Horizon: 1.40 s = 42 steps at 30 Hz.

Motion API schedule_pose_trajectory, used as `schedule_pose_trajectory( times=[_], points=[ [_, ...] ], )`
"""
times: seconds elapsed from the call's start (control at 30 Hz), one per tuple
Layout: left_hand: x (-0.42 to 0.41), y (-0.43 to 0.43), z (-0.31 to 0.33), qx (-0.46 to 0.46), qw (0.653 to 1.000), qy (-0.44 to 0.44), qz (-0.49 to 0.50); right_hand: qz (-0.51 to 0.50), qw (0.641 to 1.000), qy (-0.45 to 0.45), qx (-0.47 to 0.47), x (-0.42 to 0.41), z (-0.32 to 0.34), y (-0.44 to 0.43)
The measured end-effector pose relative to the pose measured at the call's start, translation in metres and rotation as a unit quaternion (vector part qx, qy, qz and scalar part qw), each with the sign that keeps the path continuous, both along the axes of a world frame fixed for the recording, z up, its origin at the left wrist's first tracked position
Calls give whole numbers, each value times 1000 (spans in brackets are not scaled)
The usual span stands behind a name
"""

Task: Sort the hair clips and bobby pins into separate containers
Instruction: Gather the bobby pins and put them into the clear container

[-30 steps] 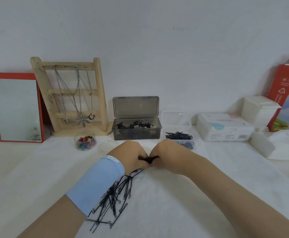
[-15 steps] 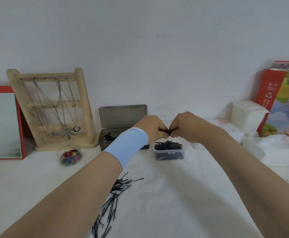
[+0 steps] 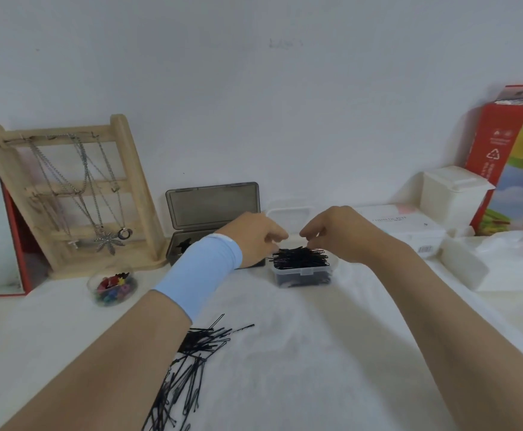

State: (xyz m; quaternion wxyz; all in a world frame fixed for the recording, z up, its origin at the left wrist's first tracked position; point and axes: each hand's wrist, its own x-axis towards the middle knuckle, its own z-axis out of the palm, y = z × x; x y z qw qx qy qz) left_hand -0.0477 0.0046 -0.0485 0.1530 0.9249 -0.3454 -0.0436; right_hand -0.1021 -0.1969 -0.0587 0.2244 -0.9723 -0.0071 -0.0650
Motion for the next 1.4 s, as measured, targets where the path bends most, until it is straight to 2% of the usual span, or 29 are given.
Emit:
schedule_pose_trajectory(
  times=[0.03,0.1,0.2,0.3,0.37,0.47,0.53,0.6,0.67,0.73,0.8,0.87,1.0,1.07,1.17,1.23,1.4],
  points=[
    [-2,-1,-3,44,999,-17,-2,-7,1000,2,-9,-1,1,0],
    [-5,-5,-7,67,997,-24,3,-17,1000,16,-19,-2,0,1],
    [-7,-12,-12,11,1000,-13,22,9,999,29,-29,-1,-6,4],
    [-5,-16,-17,-28,999,6,17,-1,1000,15,3,0,-6,0],
    [-2,-11,-17,-88,996,18,26,-12,1000,-3,19,-1,-3,-5],
    [4,-1,-14,-162,985,-53,39,-5,999,-20,28,0,-2,-8],
    [8,3,-15,-92,990,-104,34,5,1000,-19,9,1,-4,-2],
    [7,2,-18,36,988,-148,36,32,999,-14,-30,2,-8,8],
    [6,-1,-22,89,981,-167,32,62,996,-3,-71,2,-12,17],
    [5,-3,-22,68,984,-163,25,68,994,4,-82,2,-12,18],
    [6,-7,-19,49,987,-150,27,58,997,2,-53,3,-12,14],
    [6,-13,-15,70,987,-141,37,47,999,-7,-24,3,-12,10],
    [11,-20,-8,116,981,-147,43,64,997,1,-31,0,-12,10],
    [13,-20,-2,75,987,-134,58,55,998,-3,-38,1,-12,9],
    [12,-17,2,-32,996,-64,61,27,998,-48,2,2,-12,7],
    [11,-15,-2,-48,998,-19,48,11,995,-75,59,2,-11,10],
    [7,-12,-8,-67,997,-15,42,29,990,-72,121,0,-9,14]
  ],
)
